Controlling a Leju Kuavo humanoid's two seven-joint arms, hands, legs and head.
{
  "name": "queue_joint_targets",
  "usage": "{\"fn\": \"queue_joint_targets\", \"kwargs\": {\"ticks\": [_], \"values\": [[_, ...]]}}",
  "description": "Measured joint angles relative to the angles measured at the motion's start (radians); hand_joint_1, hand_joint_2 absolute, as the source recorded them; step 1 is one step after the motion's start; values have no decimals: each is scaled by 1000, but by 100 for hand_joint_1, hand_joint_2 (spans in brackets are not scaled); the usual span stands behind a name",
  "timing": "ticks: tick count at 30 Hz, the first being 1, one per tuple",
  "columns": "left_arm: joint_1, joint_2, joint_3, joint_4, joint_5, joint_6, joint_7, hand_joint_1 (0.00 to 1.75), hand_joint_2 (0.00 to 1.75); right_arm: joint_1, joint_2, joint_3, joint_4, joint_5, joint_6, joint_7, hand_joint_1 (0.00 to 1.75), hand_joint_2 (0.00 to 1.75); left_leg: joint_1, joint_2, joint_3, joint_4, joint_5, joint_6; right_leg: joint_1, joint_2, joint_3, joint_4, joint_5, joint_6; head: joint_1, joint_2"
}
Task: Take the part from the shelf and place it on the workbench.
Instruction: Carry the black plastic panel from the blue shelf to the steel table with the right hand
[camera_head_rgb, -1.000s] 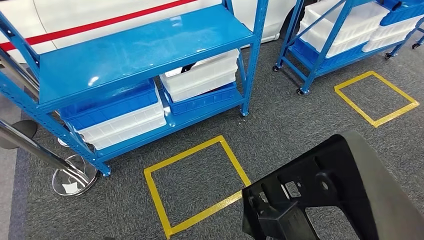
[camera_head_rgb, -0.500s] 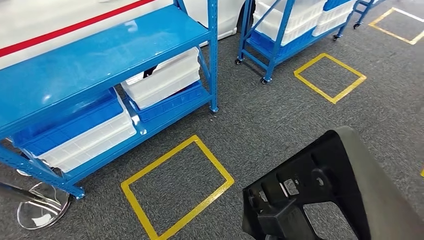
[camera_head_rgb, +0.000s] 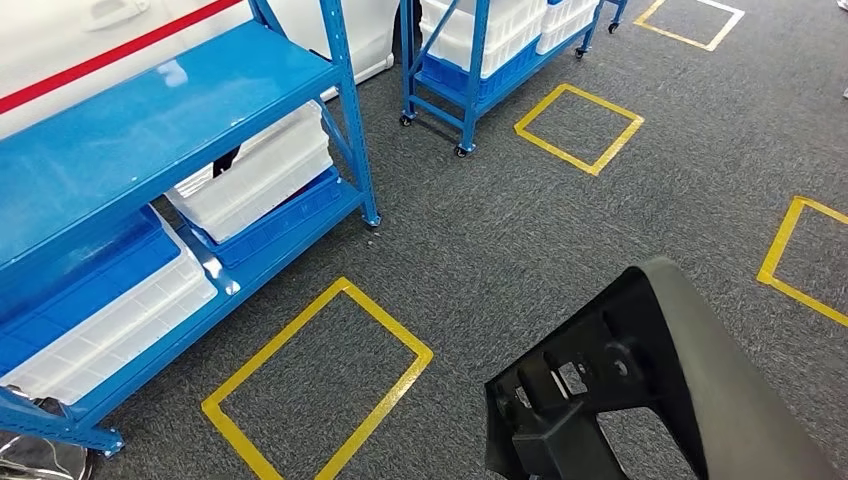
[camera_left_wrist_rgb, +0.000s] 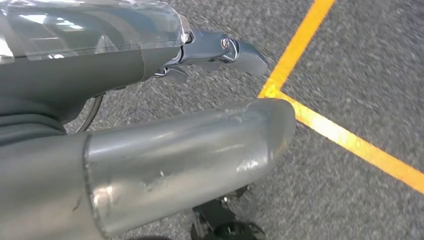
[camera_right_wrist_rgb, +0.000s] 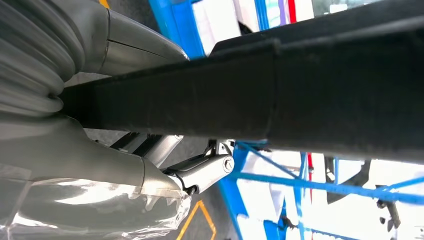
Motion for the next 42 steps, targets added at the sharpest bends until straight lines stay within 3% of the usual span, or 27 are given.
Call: {"fn": "queue_joint_targets", "kwargs": {"ticks": [1, 3, 5, 6, 8, 10, 11, 12, 14, 16, 18, 20, 22, 23, 25, 26, 28, 30, 31, 32, 34, 35, 37, 38, 39, 40, 42], "values": [[-2, -1, 0, 0, 0, 0, 0, 0, 0, 1, 1, 0, 0, 0, 0, 0, 175, 175, 2, -1, 2, 3, -5, -5, -2, 11, -1, -3, 2, -5, 0, 0], [-4, -4, 0, 0, 0, -1, -1, 0, 0, 3, 4, -1, -2, 1, 2, 1, 175, 175, 7, -43, -13, 48, -43, -13, -7, 32, 0, -9, 7, -16, -3, 0], [0, -5, 0, 0, 0, -1, -1, 0, 0, 2, 6, -1, -2, 2, 3, 2, 175, 175, 10, -100, -68, 171, -111, -18, -9, 55, -1, -10, 10, -23, -7, 0], [3, -5, 1, 0, 0, -1, -1, 0, 0, 2, 7, -1, -2, 3, 4, 3, 175, 175, 11, -112, -100, 240, -136, -19, -9, 69, -2, -10, 10, -25, -8, 0], [7, -5, 1, 0, 0, 0, -1, 0, 0, 2, 7, -2, -2, 3, 4, 5, 175, 175, 11, -120, -134, 295, -130, -20, -8, 100, -1, -6, 10, -25, -8, 0], [7, -5, 1, 0, 0, 1, -1, 0, 0, 3, 8, -2, -2, 4, 5, 6, 175, 175, 13, -137, -101, 199, -52, -16, -9, 131, 0, -1, 9, -23, -8, 0], [7, -5, 1, 0, 0, 1, -1, 0, 0, 3, 9, -3, -2, 4, 6, 6, 175, 175, 14, -164, -76, 133, -19, -14, -8, 145, -1, 2, 8, -21, -8, 0], [7, -5, 1, 0, 0, 1, -1, 0, 0, 2, 9, -3, -2, 4, 6, 6, 175, 175, 16, -190, -55, 76, 2, -10, -8, 159, -3, 5, 8, -17, -8, 0], [7, -5, 2, 0, 0, 1, -1, 0, 0, 3, 11, -4, -2, 5, 7, 7, 175, 175, 16, -220, -41, 33, 7, -4, -10, 185, -14, 9, 13, -3, -8, 0], [4, -5, 2, 0, 0, 1, -1, 0, 0, 5, 11, -6, -2, 5, 8, 8, 175, 175, 15, -197, -39, 26, 12, 7, -14, 202, -25, 8, 20, 12, -7, 0], [2, -7, 2, 0, 0, 1, -3, 0, 0, 7, 12, -8, -2, 5, 10, 8, 175, 175, 17, -168, -38, 16, 22, 22, -11, 153, -44, 43, -3, 20, -2, 0], [4, -7, 2, 0, 0, 1, -3, 0, 0, 7, 12, -10, -2, 5, 13, 8, 175, 175, 14, -136, -39, 12, 25, 30, -8, 84, -94, 150, -67, 24, 4, 0], [9, -6, 2, 0, 0, 2, -3, 0, 0, 7, 12, -11, -1, 5, 16, 8, 175, 175, 9, -101, -41, 12, 25, 32, -11, 65, -146, 267, -117, 28, 7, 0], [10, -6, 2, 0, 0, 2, -3, 0, 0, 7, 12, -12, -1, 5, 16, 8, 175, 175, 8, -84, -42, 13, 24, 32, -12, 62, -153, 286, -116, 29, 7, 0], [7, -6, 2, 0, 0, 2, -3, 0, 0, 8, 12, -14, 0, 6, 18, 8, 175, 175, 7, -57, -40, 13, 21, 31, -13, 48, -105, 210, -67, 27, 7, 0], [5, -6, 2, 0, -1, 2, -3, 0, 0, 8, 12, -14, 0, 6, 18, 8, 175, 175, 6, -46, -38, 13, 20, 29, -13, 33, -63, 142, -36, 24, 8, 0], [4, -6, 2, 0, 0, 2, -3, 0, 0, 8, 12, -14, 0, 6, 19, 8, 175, 175, 1, -26, -33, 17, 14, 20, -2, -15, 0, 28, -7, 15, 8, 0], [4, -6, 2, 0, 0, 1, -3, 0, 0, 10, 14, -15, 0, 6, 20, 8, 175, 175, -3, -4, -29, 19, 9, 12, 8, -28, 10, -3, -10, 6, 8, 0], [3, -6, 3, 0, 0, 1, -3, 0, 0, 11, 16, -15, 0, 6, 21, 8, 175, 175, -3, 6, -28, 18, 7, 8, 6, -14, 8, -4, -7, 1, 8, 0], [1, -7, 3, 0, 0, 1, -3, 0, 0, 12, 17, -15, 0, 7, 21, 8, 175, 175, -2, -1, -28, 24, -1, 4, 3, -1, 7, -8, -3, -5, 7, 0], [0, -8, 3, 0, 0, 1, -4, 0, 0, 13, 21, -15, -1, 7, 23, 8, 175, 175, 2, -48, -51, 85, -47, -4, -4, 24, 8, -17, 4, -17, 5, 0], [2, -8, 3, 0, 0, 1, -4, 0, 0, 13, 22, -16, -1, 8, 23, 8, 175, 175, 6, -82, -76, 146, -83, -7, -5, 37, 7, -17, 5, -20, 3, 0], [8, -8, 3, 0, 0, 0, -4, 0, 0, 12, 23, -16, 0, 8, 24, 8, 175, 175, 8, -113, -134, 274, -135, -11, -5, 65, 5, -16, 7, -23, 2, 0], [10, -8, 3, 0, 0, 0, -4, 0, 0, 12, 23, -16, 0, 8, 24, 8, 175, 175, 9, -118, -149, 304, -136, -12, -5, 81, 4, -15, 7, -23, 1, 0], [11, -8, 3, 0, 0, 0, -3, 0, 0, 12, 23, -16, 0, 8, 24, 8, 175, 175, 10, -121, -145, 292, -115, -13, -6, 97, 5, -12, 7, -23, 1, 0], [10, -8, 3, 0, 0, 0, -3, 0, 0, 12, 24, -16, 0, 8, 24, 8, 175, 175, 12, -126, -125, 244, -79, -13, -7, 112, 5, -8, 6, -21, 1, 0], [9, -8, 3, 0, 0, 0, -3, 0, 0, 12, 24, -16, 0, 8, 24, 8, 175, 175, 19, -168, -70, 112, -17, -14, -8, 141, 1, 4, 1, -13, 1, 0]]}}
